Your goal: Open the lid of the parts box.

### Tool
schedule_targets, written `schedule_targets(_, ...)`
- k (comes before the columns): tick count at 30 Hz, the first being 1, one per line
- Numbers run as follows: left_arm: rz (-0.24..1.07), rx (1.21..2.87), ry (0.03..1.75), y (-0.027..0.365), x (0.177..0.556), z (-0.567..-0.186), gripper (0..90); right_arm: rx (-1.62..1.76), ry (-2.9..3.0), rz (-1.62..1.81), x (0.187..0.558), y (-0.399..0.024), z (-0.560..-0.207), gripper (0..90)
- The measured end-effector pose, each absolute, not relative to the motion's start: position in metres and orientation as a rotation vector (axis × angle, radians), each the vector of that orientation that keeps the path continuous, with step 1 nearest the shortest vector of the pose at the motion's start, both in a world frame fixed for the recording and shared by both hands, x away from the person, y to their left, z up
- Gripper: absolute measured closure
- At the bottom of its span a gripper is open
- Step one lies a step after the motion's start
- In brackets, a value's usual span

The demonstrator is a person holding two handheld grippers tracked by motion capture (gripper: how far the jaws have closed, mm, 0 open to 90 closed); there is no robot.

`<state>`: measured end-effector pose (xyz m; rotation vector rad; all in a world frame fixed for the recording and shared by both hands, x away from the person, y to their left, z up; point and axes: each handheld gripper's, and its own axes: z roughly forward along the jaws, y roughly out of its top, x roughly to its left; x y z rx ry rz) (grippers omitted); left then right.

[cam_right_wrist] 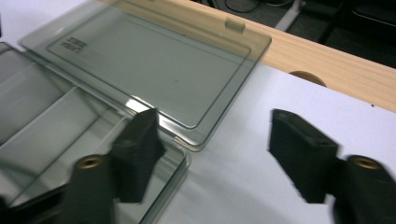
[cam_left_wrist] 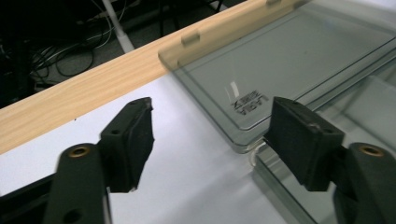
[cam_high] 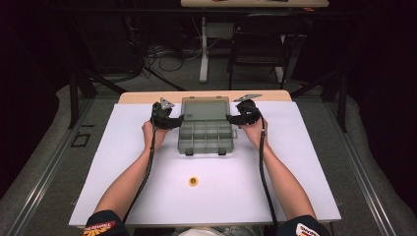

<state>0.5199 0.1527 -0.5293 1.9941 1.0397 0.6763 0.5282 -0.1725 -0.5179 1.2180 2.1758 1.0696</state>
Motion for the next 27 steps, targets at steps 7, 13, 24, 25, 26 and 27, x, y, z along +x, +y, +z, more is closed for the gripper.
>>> schedule_targets(7,0.636,2.004,0.976,0.153,0.506,-0.520,22.0,1.163,2.190,1.122,0.512,-0.179,-0.509,15.1)
schedule_targets(13,0.566,1.994,0.935,0.155,0.491,-0.515,16.3,1.104,2.195,1.147,0.500,-0.183,-0.505,12.1)
schedule_targets(24,0.518,2.009,0.843,0.161,0.450,-0.507,9.2,1.048,2.203,1.171,0.474,-0.193,-0.504,4.3)
schedule_targets(25,0.513,2.009,0.838,0.162,0.446,-0.506,8.7,1.040,2.205,1.173,0.471,-0.193,-0.504,3.9)
schedule_targets(26,0.506,2.006,0.834,0.162,0.442,-0.506,8.3,1.035,2.209,1.176,0.469,-0.194,-0.504,3.0)
schedule_targets(27,0.507,2.004,0.829,0.163,0.438,-0.506,7.9,1.030,2.208,1.178,0.466,-0.194,-0.504,2.6)
